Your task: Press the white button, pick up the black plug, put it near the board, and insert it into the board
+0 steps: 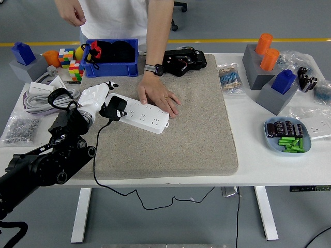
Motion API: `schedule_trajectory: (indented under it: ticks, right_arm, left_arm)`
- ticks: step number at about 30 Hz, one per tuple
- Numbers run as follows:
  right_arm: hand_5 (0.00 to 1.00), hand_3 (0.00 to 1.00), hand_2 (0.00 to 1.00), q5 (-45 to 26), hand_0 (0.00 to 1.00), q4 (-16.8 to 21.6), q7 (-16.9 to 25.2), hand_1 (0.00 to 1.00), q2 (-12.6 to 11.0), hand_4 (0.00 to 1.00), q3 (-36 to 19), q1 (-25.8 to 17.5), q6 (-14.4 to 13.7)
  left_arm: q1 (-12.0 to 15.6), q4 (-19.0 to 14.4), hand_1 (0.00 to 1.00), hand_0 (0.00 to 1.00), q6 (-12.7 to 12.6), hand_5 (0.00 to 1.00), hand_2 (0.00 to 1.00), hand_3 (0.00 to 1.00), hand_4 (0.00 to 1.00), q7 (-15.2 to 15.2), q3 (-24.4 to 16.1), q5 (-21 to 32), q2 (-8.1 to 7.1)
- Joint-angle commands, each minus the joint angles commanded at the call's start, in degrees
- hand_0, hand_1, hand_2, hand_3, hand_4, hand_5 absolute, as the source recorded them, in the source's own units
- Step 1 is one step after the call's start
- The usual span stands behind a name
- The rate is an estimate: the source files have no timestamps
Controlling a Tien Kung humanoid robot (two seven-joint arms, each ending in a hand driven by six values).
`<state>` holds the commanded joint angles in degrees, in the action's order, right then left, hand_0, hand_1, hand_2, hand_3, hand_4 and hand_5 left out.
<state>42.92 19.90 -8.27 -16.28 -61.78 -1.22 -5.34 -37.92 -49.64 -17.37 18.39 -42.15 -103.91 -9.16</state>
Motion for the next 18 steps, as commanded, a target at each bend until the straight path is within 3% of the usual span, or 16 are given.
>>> schedule_trajectory:
  ticks: [2,3,8,9,14,15,18]
  right_arm:
    - [0.357,0.607,0.642,0.00,0.709,0.00,0.02,0.624,0.01,0.658,-0.06,0.00,-0.01]
    - [0.356,0.607,0.643,-0.01,0.709,0.01,0.02,0.625,0.01,0.658,-0.07,0.00,-0.01]
    - [0.356,0.607,0.643,-0.02,0.709,0.06,0.05,0.625,0.02,0.658,-0.02,0.02,-0.02]
    - [0.357,0.606,0.643,-0.03,0.709,0.07,0.06,0.625,0.05,0.658,-0.03,0.01,-0.02]
    - [0.357,0.606,0.643,-0.01,0.709,0.04,0.07,0.625,0.08,0.658,-0.04,-0.07,-0.03]
    - [0.357,0.606,0.642,-0.01,0.708,0.03,0.07,0.625,0.07,0.658,-0.05,-0.08,-0.03]
    - [0.357,0.606,0.642,0.00,0.708,0.04,0.09,0.625,0.05,0.658,-0.03,-0.13,-0.05]
  left_arm:
    - [0.04,0.00,0.913,0.850,-0.03,0.245,0.832,0.845,0.986,0.04,0.10,-0.01,-0.01]
    - [0.05,0.00,0.889,0.848,-0.05,0.207,0.761,0.778,0.969,0.09,0.16,-0.05,-0.01]
    - [0.21,0.01,0.889,0.848,-1.00,0.207,0.761,0.778,0.969,0.23,0.53,0.05,-0.07]
    - [0.24,-0.02,0.458,0.579,-1.21,0.146,0.411,0.518,0.926,0.19,0.61,0.00,-0.10]
    - [0.40,-0.20,0.458,0.579,-1.53,0.146,0.411,0.518,0.926,0.33,0.77,-0.19,-0.24]
    - [0.42,-0.22,0.292,0.381,-1.54,0.082,0.303,0.453,0.854,0.36,0.79,-0.24,-0.25]
    - [0.57,-0.28,0.292,0.381,-1.44,0.082,0.303,0.453,0.854,0.60,0.81,-0.76,-0.33]
